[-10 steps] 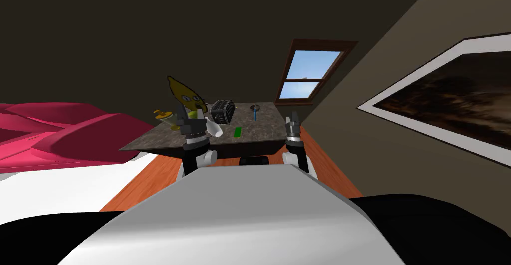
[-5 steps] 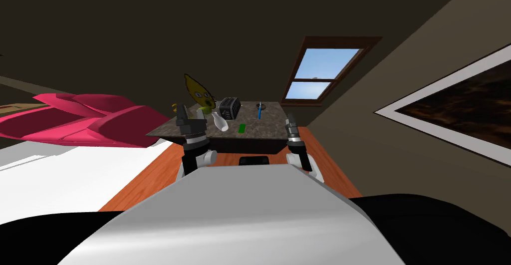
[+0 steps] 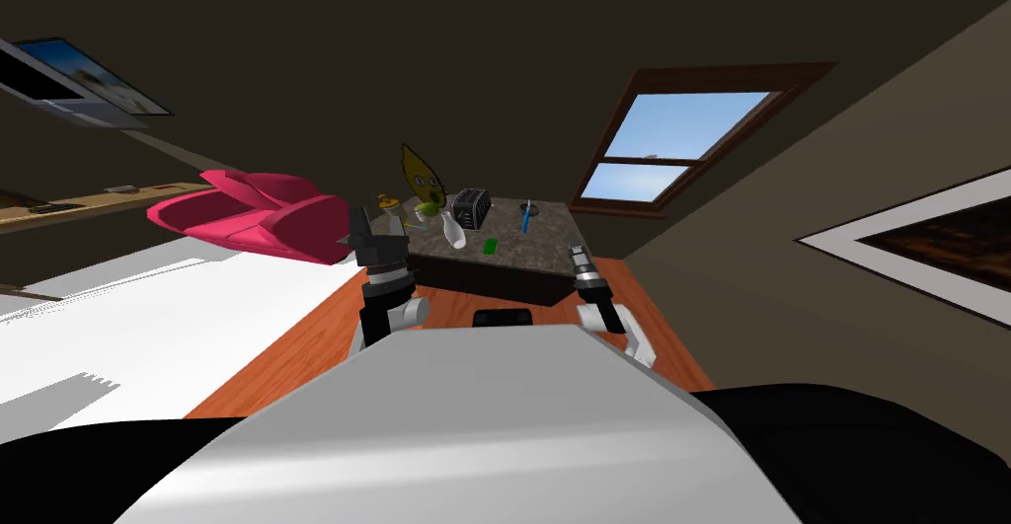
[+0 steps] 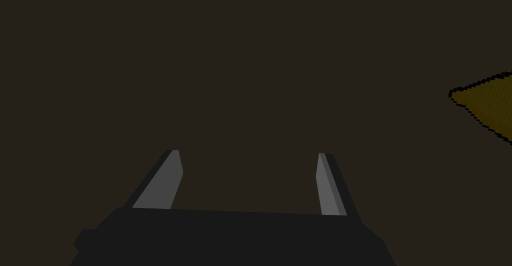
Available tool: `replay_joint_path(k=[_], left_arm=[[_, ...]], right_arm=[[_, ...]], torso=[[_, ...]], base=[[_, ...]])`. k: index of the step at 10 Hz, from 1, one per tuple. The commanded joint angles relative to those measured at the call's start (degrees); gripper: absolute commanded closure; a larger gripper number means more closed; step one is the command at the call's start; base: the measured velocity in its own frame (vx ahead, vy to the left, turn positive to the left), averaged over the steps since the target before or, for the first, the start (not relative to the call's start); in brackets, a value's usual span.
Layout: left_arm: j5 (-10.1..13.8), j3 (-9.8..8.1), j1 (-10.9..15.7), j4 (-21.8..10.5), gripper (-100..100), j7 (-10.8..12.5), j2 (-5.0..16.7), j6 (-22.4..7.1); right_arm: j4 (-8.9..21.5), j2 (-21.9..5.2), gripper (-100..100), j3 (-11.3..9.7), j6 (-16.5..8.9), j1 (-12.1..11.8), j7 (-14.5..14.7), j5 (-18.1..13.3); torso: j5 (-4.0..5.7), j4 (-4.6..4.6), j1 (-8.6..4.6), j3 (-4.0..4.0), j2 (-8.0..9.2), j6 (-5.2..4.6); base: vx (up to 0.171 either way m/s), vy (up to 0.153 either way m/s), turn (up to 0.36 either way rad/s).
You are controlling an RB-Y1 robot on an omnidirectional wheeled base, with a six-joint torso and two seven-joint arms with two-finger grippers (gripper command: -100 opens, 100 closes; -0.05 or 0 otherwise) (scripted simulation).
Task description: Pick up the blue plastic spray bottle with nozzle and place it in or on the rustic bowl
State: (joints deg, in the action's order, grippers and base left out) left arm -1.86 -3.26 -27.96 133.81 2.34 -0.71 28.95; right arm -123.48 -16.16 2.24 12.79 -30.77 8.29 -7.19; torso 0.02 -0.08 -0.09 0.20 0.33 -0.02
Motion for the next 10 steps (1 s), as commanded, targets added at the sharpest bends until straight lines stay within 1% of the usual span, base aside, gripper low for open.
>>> replay_joint_path(k=[1, 3, 4, 6, 7, 8, 10], left_arm=[[0.0, 0.0, 0.0, 0.0, 0, 0.0, 0.0, 0.0], [0.0, 0.01, 0.01, 0.0, 0, 0.0, 0.0, 0.0], [0.0, 0.0, 0.01, 0.0, 0, 0.0, 0.0, 0.0], [0.0, 0.01, 0.01, 0.0, 0, 0.0, 0.0, 0.0], [0.0, 0.0, 0.01, 0.0, 0, 0.0, 0.0, 0.0], [0.0, 0.0, 0.0, 0.0, 0, 0.0, 0.0, 0.0], [0.0, 0.0, 0.0, 0.0, 0, 0.0, 0.0, 0.0]], right_arm=[[0.32, -2.35, -100, 1.21, -2.6, 0.15, 0.12, -0.78], [1.94, -6.05, -100, 3.09, -5.8, 0.31, 0.63, -2.3], [2.79, -7.45, -100, 4.02, -7.21, 0.39, 0.88, -3.04], [4.53, -11.4, -100, 5.8, -10.63, 0.59, 1.39, -4.44], [4.53, -11.59, -100, 5.8, -10.76, 0.59, 1.39, -4.44], [5.43, -13.35, -100, 6.62, -12.43, 0.7, 1.64, -5.07], [7.29, -16.68, -100, 8.06, -15.79, 0.99, 2.11, -6.14]], torso=[[0.0, 0.0, 0.0, 0.0, 0.0, 0.0], [0.0, 0.02, 0.01, -0.04, -0.06, 0.04], [0.0, 0.0, 0.02, 0.01, 0.03, 0.04], [-0.02, -0.02, 0.07, 0.06, 0.1, 0.03], [-0.01, -0.01, 0.04, 0.04, 0.08, 0.01], [0.0, 0.01, 0.0, -0.02, -0.05, -0.01], [-0.01, 0.04, 0.05, -0.1, -0.18, 0.03]], base=[[-0.059, -0.003, 0.177], [-0.09, 0.008, 0.369], [-0.133, 0.02, 0.283], [-0.111, 0.03, 0.303], [-0.063, 0.013, 0.121], [-0.038, 0.023, 0.208], [-0.049, 0.04, 0.318]])
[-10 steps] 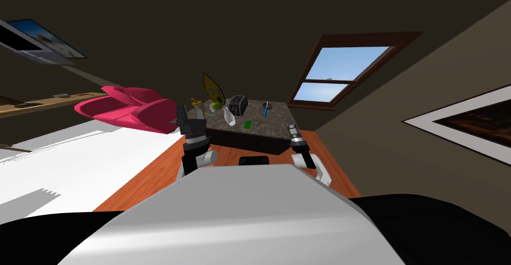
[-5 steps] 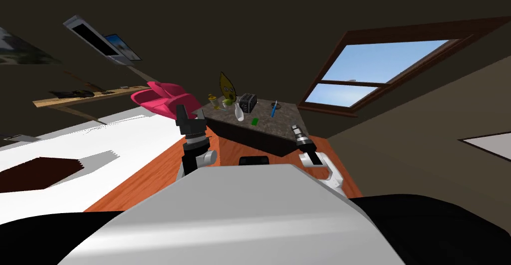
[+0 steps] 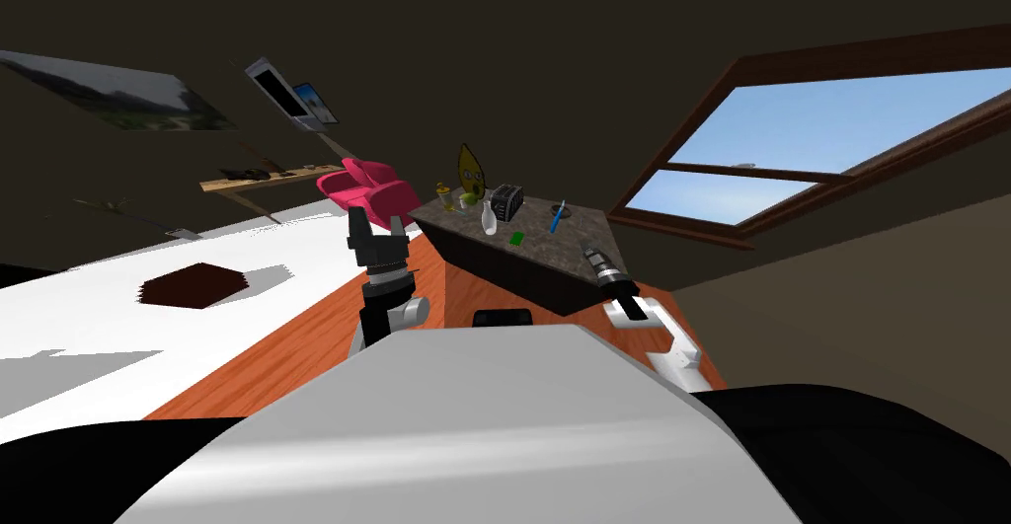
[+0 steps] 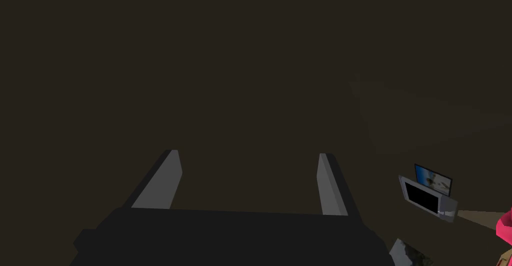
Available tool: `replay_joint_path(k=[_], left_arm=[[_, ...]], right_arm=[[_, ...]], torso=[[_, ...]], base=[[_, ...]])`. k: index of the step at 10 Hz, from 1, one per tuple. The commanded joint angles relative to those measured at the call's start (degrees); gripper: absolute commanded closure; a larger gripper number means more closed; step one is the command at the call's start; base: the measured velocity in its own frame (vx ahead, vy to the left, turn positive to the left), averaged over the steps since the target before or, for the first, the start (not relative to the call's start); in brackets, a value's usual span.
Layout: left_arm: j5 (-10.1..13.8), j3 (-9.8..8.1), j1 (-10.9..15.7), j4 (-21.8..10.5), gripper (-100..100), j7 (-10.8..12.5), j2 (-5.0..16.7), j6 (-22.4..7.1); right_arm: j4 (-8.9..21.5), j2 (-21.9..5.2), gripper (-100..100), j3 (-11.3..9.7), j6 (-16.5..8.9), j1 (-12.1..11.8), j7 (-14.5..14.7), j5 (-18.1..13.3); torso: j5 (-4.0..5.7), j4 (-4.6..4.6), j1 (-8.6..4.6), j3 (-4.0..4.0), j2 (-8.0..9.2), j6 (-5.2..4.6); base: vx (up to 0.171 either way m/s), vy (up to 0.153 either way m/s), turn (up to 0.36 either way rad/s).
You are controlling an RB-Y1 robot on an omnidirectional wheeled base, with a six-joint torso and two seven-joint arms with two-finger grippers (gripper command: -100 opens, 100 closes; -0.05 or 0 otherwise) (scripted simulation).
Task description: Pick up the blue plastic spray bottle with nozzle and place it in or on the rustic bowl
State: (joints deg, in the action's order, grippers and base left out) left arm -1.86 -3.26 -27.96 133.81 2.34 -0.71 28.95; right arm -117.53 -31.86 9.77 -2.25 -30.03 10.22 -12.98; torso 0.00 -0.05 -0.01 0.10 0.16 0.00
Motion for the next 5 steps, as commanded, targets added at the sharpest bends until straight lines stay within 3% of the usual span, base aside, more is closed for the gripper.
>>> replay_joint_path(k=[1, 2, 5], left_arm=[[0.0, 0.0, 0.0, 0.0, 0, 0.0, 0.0, 0.0], [0.0, 0.0, 0.0, 0.0, 0, 0.0, 0.0, 0.0], [0.0, 0.0, -0.01, 0.0, 0, 0.0, 0.0, 0.0]], right_arm=[[2.32, -2.54, -100, 1.15, -2.43, 0.41, 0.41, -0.77], [2.32, -2.54, -100, 1.15, -2.43, 0.41, 0.41, -0.77], [5.41, -6.77, -100, 2.45, -7.29, 1.06, 1.01, -1.57]], torso=[[0.0, 0.0, 0.0, 0.0, 0.0, 0.0], [-0.01, 0.0, 0.02, 0.0, 0.0, -0.01], [0.01, 0.04, 0.0, -0.11, -0.19, 0.0]], base=[[-0.049, 0.05, 0.282], [-0.024, 0.029, 0.08], [0.006, 0.045, 0.224]])
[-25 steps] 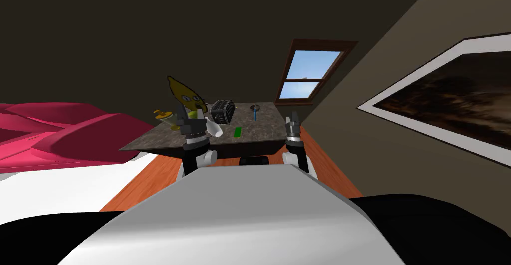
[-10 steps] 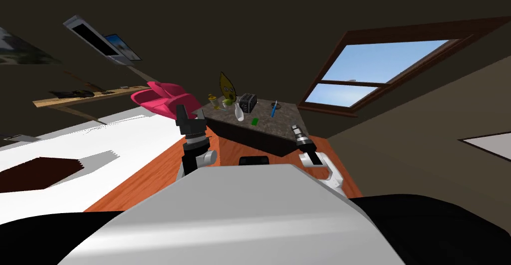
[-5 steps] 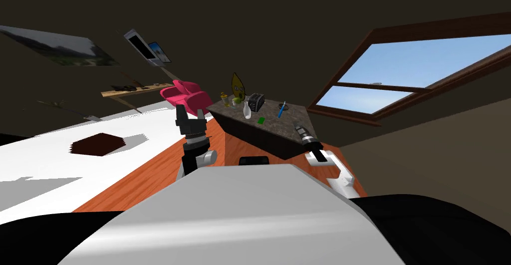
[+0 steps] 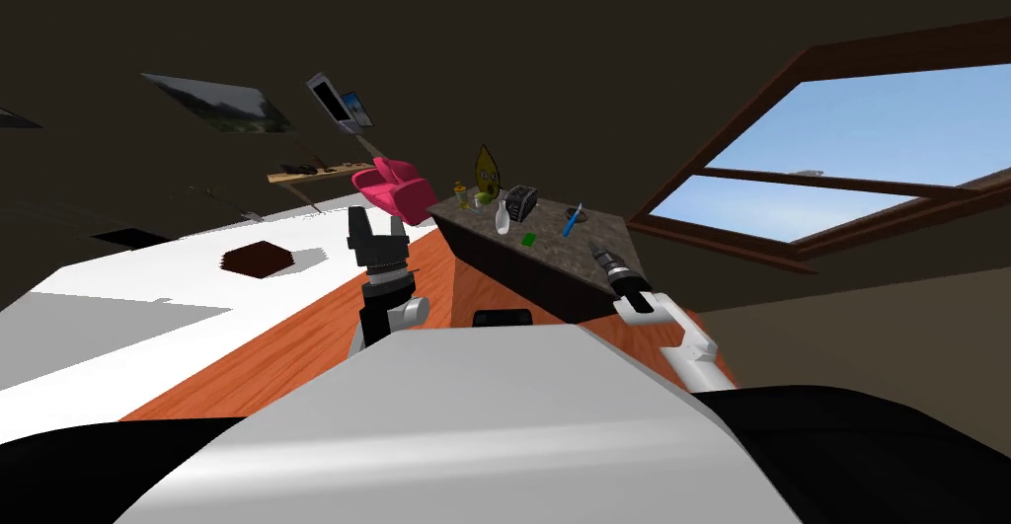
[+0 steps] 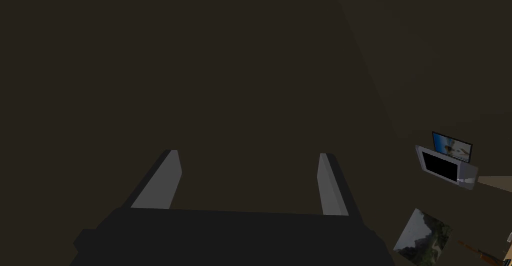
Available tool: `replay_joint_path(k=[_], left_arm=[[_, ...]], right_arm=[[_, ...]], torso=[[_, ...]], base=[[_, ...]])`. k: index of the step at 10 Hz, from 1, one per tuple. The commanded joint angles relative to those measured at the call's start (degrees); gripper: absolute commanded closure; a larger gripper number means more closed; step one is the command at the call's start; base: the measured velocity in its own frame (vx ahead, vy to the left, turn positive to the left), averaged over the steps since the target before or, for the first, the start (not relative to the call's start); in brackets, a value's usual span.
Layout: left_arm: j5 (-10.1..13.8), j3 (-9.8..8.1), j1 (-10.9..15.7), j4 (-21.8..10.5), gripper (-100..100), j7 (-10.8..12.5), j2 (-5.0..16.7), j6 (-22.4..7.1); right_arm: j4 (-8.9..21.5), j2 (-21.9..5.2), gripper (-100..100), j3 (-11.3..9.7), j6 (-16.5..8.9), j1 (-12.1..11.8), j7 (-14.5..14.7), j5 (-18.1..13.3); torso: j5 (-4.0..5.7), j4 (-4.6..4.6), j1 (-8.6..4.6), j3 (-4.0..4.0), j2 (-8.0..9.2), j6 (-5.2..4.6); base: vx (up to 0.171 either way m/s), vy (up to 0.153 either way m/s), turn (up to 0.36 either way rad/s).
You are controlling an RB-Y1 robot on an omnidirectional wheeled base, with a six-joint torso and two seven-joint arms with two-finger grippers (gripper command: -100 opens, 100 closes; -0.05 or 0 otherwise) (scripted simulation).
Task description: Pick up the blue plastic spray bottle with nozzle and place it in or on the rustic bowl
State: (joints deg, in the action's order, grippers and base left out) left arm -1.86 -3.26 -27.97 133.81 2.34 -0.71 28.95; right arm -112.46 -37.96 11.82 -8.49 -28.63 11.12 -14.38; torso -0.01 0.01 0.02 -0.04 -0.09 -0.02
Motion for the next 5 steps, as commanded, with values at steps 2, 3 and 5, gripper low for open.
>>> replay_joint_path(k=[2, 3, 5], left_arm=[[0.0, 0.0, 0.0, 0.0, 0, 0.0, 0.0, 0.0], [0.0, 0.0, -0.01, 0.0, 0, 0.0, 0.0, 0.0], [0.0, -0.01, -0.01, 0.0, 0, 0.0, 0.0, 0.0]], right_arm=[[2.53, -3.08, -100, 0.84, -4.59, 0.2, 0.45, -0.32], [3.66, -4.16, -100, 0.96, -6.18, 0.49, 0.6, -0.3], [4.8, -5.16, -100, 1.01, -8.24, 0.79, 0.74, -0.23]], torso=[[0.01, 0.02, -0.01, -0.04, -0.07, -0.01], [0.01, 0.03, 0.0, -0.07, -0.12, -0.01], [0.02, 0.04, -0.05, -0.1, -0.15, -0.04]], base=[[0.051, 0.052, 0.231], [0.083, 0.04, 0.174], [0.051, 0.035, 0.099]])
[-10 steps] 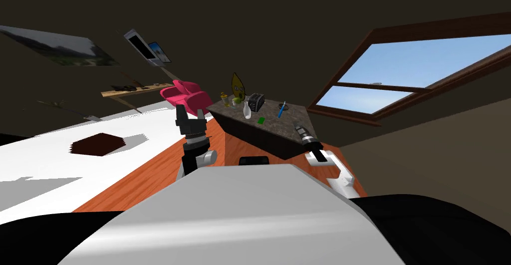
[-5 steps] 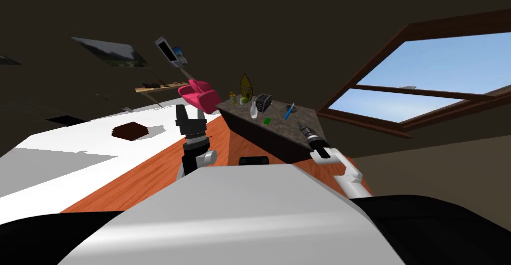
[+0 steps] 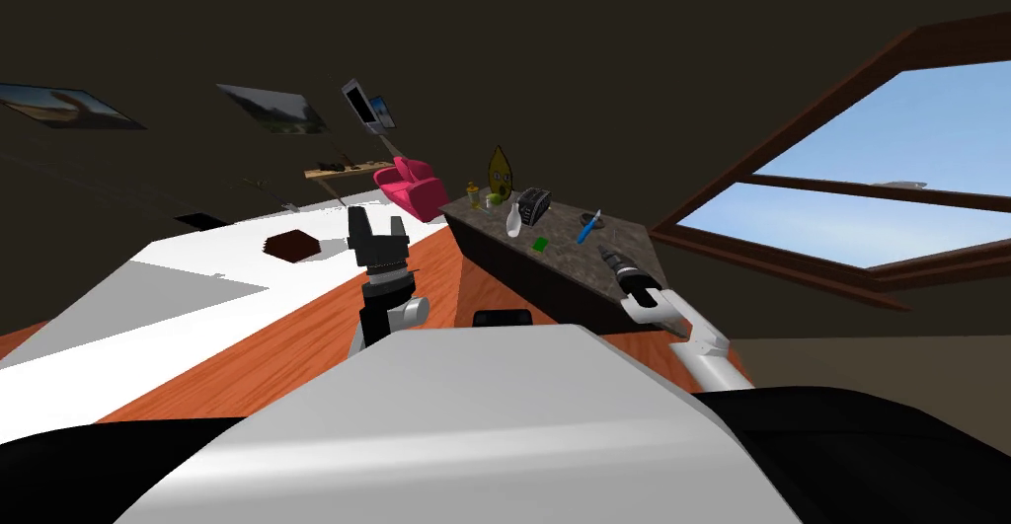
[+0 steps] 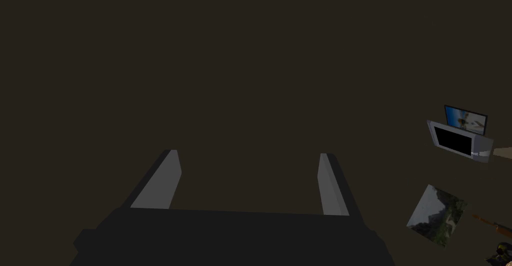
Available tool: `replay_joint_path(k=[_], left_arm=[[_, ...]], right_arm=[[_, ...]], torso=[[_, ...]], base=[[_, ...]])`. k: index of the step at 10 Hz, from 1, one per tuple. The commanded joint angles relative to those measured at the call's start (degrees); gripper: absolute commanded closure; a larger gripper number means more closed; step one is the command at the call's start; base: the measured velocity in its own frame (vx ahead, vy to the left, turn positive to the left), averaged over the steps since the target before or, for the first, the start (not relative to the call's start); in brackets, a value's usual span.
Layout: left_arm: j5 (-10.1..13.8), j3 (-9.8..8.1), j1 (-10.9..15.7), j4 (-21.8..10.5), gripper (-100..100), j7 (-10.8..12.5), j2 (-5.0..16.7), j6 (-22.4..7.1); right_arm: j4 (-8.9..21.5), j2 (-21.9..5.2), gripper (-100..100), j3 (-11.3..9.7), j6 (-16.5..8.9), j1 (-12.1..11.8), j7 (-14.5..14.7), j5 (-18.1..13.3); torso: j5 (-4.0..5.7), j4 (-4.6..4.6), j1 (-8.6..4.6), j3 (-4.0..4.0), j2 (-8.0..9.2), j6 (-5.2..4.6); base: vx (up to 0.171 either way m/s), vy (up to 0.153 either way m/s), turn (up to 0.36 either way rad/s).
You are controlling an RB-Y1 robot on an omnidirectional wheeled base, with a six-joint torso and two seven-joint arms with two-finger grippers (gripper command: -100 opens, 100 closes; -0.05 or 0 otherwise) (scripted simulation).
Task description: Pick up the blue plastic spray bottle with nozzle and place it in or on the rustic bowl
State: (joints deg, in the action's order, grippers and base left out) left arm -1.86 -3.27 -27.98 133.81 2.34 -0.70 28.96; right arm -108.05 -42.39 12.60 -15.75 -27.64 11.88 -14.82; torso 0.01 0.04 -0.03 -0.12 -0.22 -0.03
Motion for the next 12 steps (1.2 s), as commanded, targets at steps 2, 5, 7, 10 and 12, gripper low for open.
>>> replay_joint_path(k=[2, 5, 7, 10, 12], left_arm=[[0.0, 0.0, -0.01, 0.0, 0, 0.0, 0.0, 0.0], [0.0, -0.01, -0.01, 0.0, 0, 0.0, 0.0, 0.0], [0.0, 0.0, -0.01, 0.0, 0, 0.0, 0.0, 0.0], [0.0, -0.01, -0.01, 0.0, 0, 0.0, 0.0, 0.0], [0.0, -0.01, -0.01, 0.0, 0, 0.0, 0.0, 0.0]], right_arm=[[2.69, -2.56, -100, 0.2, -4.19, 0.43, 0.23, 0.46], [4.94, -4.2, -100, 0.05, -7.73, 1.05, 0.43, 0.81], [7.06, -5.69, -100, -0.15, -10.86, 1.64, 0.6, 1.18], [8.96, -7.05, -100, -0.33, -13.68, 2.15, 0.73, 1.49], [10.58, -8.27, -100, -0.45, -16.1, 2.57, 0.84, 1.73]], torso=[[0.0, 0.02, -0.01, -0.07, -0.13, -0.01], [0.01, 0.06, -0.03, -0.13, -0.2, -0.04], [0.01, 0.04, -0.04, -0.1, -0.16, -0.02], [0.01, 0.04, -0.06, -0.09, -0.13, -0.05], [0.01, 0.02, -0.02, -0.04, -0.07, -0.04]], base=[[0.108, 0.043, 0.161], [0.11, 0.027, 0.114], [0.117, 0.018, 0.14], [0.093, 0.01, 0.081], [0.084, 0.021, 0.103]])
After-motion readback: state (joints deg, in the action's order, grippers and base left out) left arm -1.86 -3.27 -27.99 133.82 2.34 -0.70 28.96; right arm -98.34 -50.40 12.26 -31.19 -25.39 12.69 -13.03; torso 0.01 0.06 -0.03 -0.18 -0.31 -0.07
